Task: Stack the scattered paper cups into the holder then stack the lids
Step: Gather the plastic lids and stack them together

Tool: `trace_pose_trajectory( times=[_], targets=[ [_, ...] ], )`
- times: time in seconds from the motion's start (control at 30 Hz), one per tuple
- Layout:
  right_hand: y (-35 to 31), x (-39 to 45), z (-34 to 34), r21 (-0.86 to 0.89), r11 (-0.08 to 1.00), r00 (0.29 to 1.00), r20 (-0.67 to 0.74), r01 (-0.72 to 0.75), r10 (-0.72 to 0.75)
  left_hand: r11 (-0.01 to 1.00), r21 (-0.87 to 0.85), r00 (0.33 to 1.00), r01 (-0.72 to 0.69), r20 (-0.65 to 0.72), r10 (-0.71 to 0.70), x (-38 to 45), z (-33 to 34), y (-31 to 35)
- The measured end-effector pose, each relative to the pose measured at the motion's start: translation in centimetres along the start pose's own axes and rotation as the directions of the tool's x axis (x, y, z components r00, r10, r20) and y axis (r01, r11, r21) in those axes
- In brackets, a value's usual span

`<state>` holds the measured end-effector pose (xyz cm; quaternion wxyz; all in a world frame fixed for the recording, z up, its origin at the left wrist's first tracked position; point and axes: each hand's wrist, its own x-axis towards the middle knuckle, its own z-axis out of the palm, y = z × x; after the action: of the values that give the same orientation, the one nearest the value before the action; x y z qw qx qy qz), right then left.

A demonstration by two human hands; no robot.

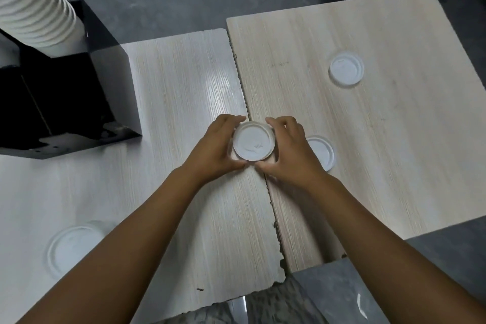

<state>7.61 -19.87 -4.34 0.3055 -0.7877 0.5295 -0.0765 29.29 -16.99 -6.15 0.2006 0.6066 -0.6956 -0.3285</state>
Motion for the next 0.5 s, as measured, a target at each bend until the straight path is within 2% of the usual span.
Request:
trace_pose_trajectory(
  times=[0.13,0.33,0.5],
  targets=[
    [0.0,0.1,0.2,0.001,1.000,1.000,0.009,0.024,-0.024,0.999,-0.037,1.000,-0.006,-0.008,0.006,0.3,0.3,0.1],
    [0.5,-0.5,-1.8,0.045,0.998,0.994,-0.105,0.046,-0.041,0.993,-0.114,0.999,-0.034,-0.036,0.030,1.0,-0.1,2.8],
    [3.9,-4.0,-5.0,0.002,1.000,0.984,-0.179,-0.012,0.013,0.984,-0.136,0.993,-0.115,0.007,0.117,2.5,1.9,7.1]
  ],
)
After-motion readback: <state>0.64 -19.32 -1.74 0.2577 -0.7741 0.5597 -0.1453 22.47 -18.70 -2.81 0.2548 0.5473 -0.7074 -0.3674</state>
